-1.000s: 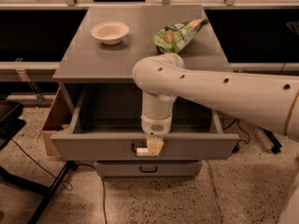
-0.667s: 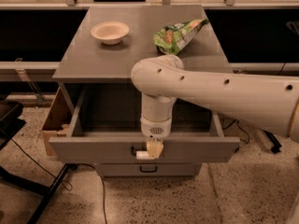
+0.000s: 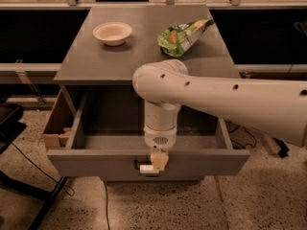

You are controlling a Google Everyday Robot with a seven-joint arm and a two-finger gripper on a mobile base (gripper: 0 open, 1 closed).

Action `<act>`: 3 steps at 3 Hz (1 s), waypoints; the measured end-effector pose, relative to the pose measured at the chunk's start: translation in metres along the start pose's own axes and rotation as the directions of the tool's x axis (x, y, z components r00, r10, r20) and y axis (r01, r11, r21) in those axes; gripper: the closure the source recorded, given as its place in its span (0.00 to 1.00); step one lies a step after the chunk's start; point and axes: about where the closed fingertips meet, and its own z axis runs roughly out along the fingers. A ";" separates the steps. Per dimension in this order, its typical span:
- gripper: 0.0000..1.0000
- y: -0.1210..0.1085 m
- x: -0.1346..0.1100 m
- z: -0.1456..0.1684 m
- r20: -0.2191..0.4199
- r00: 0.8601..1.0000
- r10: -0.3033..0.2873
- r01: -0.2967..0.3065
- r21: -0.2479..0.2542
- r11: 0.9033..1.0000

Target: Open top drawer

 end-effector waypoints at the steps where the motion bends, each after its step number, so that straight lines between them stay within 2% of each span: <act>1: 1.00 0.009 0.001 0.002 -0.010 1.000 0.007 -0.007 -0.019 1.000; 3: 1.00 0.020 0.001 0.005 -0.022 1.000 0.014 -0.015 -0.041 0.999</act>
Offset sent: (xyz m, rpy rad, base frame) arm -0.3250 -0.0039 0.1388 -0.3743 0.6747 -0.1100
